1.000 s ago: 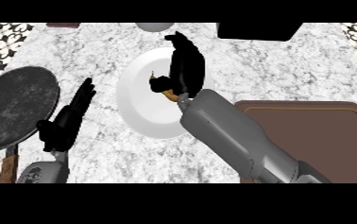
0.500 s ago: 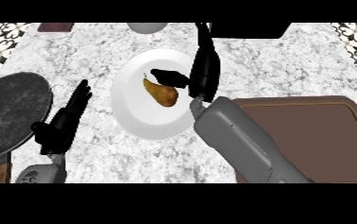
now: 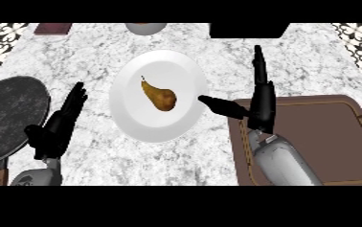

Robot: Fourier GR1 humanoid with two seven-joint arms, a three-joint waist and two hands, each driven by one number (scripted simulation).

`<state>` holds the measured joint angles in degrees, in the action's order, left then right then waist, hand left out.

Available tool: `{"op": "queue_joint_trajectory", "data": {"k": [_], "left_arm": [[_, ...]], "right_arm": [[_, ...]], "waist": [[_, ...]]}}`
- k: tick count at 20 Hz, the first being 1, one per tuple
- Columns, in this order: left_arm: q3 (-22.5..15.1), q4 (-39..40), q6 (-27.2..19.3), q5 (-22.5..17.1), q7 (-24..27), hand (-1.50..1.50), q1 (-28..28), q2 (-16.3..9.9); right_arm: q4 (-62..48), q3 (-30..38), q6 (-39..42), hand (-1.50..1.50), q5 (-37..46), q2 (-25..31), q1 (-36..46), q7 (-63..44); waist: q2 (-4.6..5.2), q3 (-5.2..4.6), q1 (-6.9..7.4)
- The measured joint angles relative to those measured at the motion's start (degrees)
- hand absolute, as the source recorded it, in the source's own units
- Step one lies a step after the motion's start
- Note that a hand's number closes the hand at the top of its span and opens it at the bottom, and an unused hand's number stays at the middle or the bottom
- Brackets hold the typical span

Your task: Pick the pear from the tray and place it in the plate

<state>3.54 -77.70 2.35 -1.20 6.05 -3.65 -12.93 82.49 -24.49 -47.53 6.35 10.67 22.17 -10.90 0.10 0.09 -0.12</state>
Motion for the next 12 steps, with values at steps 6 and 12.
{"op": "queue_joint_trajectory", "data": {"k": [6,12], "left_arm": [[0.18,-0.54,0.87,-0.04,-0.35,0.00,0.34,0.23],[1.33,0.98,1.99,0.25,0.88,0.00,0.11,0.19]], "right_arm": [[1.49,5.80,11.17,-1.50,-7.97,4.35,-9.12,13.68],[-2.09,10.63,18.46,-1.50,-9.40,5.06,-13.98,22.72]], "waist": [[-0.07,-0.04,0.02],[-0.09,-0.07,0.10]]}}
